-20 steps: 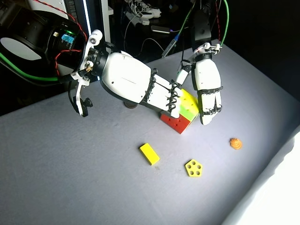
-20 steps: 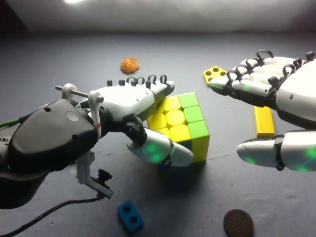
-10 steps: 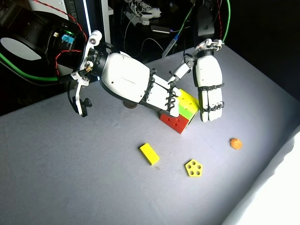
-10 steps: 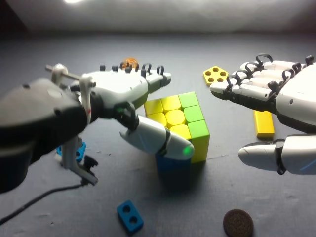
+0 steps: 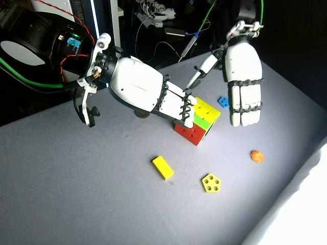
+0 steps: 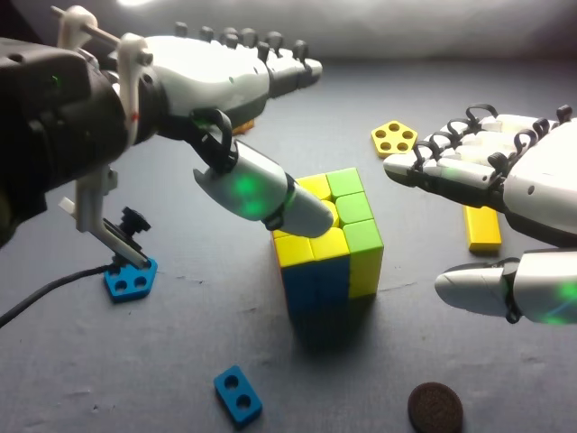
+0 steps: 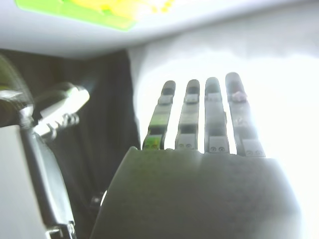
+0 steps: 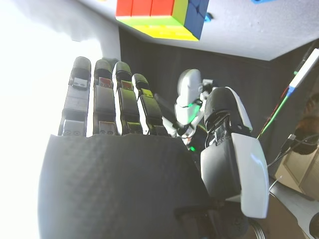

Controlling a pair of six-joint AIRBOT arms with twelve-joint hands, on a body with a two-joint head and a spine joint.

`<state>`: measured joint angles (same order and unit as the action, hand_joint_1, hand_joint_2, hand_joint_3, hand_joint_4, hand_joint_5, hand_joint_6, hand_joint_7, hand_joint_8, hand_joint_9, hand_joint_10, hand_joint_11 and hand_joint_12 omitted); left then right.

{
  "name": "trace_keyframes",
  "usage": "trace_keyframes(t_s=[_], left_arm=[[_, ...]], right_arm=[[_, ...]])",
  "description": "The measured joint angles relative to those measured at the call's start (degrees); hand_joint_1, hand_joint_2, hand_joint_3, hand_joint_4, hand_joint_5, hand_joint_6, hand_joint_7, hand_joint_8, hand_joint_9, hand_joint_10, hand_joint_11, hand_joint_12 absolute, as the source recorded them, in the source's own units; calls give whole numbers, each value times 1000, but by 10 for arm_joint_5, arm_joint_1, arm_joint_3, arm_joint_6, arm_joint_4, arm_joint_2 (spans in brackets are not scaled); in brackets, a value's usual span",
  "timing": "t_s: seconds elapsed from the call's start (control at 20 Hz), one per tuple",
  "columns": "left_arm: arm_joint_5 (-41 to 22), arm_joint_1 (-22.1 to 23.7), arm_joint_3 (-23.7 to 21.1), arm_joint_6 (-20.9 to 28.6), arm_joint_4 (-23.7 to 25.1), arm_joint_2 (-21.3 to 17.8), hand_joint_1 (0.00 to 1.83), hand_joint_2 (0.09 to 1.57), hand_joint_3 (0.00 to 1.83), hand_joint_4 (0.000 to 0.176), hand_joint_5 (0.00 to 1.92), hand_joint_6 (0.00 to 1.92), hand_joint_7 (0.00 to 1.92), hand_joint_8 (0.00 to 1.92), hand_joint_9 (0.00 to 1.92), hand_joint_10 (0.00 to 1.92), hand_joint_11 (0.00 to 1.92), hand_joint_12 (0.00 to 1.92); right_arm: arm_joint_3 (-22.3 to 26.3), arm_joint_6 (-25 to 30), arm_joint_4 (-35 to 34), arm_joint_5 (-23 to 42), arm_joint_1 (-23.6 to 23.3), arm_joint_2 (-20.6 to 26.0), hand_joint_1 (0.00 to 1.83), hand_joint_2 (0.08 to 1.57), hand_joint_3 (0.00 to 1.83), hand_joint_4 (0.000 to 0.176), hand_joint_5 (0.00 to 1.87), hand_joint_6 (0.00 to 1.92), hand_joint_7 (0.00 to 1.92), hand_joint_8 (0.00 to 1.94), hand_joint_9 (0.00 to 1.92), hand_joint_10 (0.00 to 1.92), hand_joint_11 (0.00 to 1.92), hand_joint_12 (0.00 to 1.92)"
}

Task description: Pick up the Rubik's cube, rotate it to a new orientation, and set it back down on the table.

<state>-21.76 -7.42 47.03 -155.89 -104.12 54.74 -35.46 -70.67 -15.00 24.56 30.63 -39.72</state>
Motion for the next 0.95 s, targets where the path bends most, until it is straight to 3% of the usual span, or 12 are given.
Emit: trace_keyframes(t_s=[0.05,0.1,0.15,0.2,0.25,0.35,0.4,0.45,0.55,0.7,0.75,0.95], left_arm=[[0,6,-3,-19,-14,-3,635,1128,2,22,362,75,458,165,350,416,0,1327],[1,11,-7,-34,-24,-5,671,1144,1,15,447,187,331,728,242,976,0,1510],[5,14,-8,-42,-33,-7,682,1157,2,16,369,624,244,1126,210,1264,27,1587],[7,14,-8,-42,-33,-7,679,1167,3,14,297,938,243,1270,218,1371,40,1630],[10,16,-8,-43,-33,-8,669,1201,9,0,277,1322,244,1488,214,1596,84,1742],[15,18,-8,-43,-34,-8,655,1210,9,0,271,1435,239,1559,225,1637,113,1741],[20,21,-8,-43,-35,-10,716,1326,20,138,468,1631,252,1643,272,1676,151,1792],[24,23,-4,-43,-33,-10,751,1339,11,168,534,1643,277,1711,297,1727,187,1833],[32,23,0,-43,-31,-11,744,1358,6,176,533,1672,263,1829,290,1857,225,1919],[44,31,1,-43,-28,-11,759,1352,0,176,549,1653,332,1794,358,1857,324,1921],[49,34,1,-43,-27,-11,772,1348,0,168,558,1640,333,1793,369,1857,327,1921],[54,42,1,-43,-27,-16,756,1357,3,169,541,1664,361,1782,357,1887,288,1921]], right_arm=[[0,0,0,0,0,0,127,1255,0,0,183,47,380,31,339,334,0,1079],[0,0,0,1,0,0,164,1247,0,0,293,123,542,89,321,755,0,1352],[0,0,0,0,0,0,193,1243,0,0,272,436,557,362,307,1036,0,1509],[0,0,0,-1,1,0,226,1233,0,0,246,690,524,665,349,1162,27,1589],[0,0,1,0,1,0,232,1256,5,0,241,1171,514,1174,458,1396,142,1754],[0,0,2,0,1,0,261,1256,3,0,276,1284,496,1316,457,1492,191,1799],[1,0,3,0,1,0,280,1257,2,0,348,1373,505,1438,452,1594,215,1865],[1,0,5,0,1,0,277,1263,4,0,375,1491,533,1533,451,1694,227,1910],[1,0,6,2,3,0,271,1279,6,0,400,1599,616,1561,521,1724,354,1921],[2,0,9,0,4,0,239,1301,7,0,402,1596,578,1554,473,1772,332,1921],[3,-1,9,0,4,0,226,1306,8,0,411,1587,579,1545,474,1780,335,1921],[3,-1,10,0,4,0,191,1323,8,0,414,1555,548,1587,447,1785,306,1921]])
